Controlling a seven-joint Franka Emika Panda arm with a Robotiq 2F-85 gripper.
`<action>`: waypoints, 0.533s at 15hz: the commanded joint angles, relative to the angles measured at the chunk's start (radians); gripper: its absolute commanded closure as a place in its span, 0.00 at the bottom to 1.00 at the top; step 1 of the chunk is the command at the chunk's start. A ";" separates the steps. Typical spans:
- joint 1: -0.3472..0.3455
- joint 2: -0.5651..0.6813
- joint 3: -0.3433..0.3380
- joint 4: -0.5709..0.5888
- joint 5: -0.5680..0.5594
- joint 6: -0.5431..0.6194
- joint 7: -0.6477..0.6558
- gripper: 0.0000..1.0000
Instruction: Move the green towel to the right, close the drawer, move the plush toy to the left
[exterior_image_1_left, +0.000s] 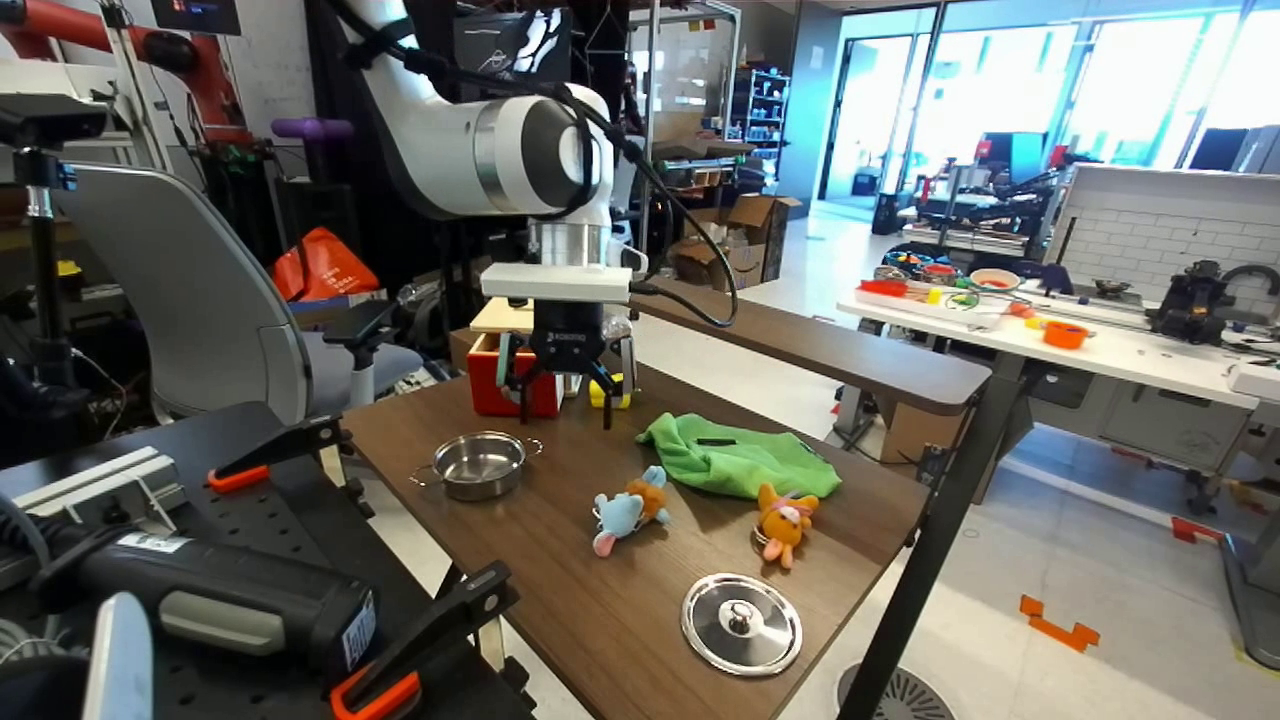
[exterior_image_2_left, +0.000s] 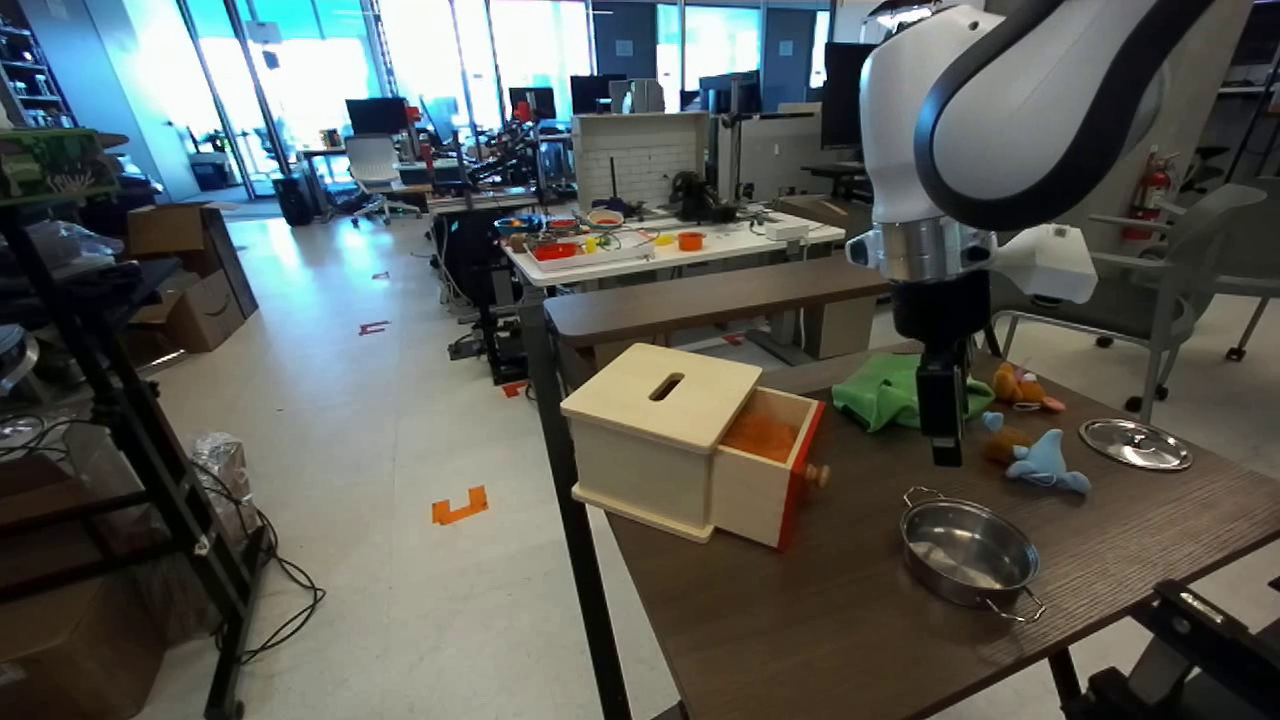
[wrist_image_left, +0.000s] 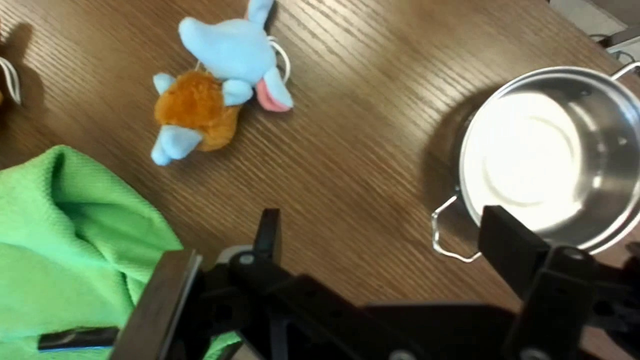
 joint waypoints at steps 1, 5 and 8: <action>0.006 -0.066 0.026 -0.107 -0.048 0.076 -0.041 0.00; -0.016 -0.079 0.088 -0.142 -0.014 0.169 -0.104 0.00; -0.017 -0.061 0.116 -0.126 -0.003 0.194 -0.135 0.00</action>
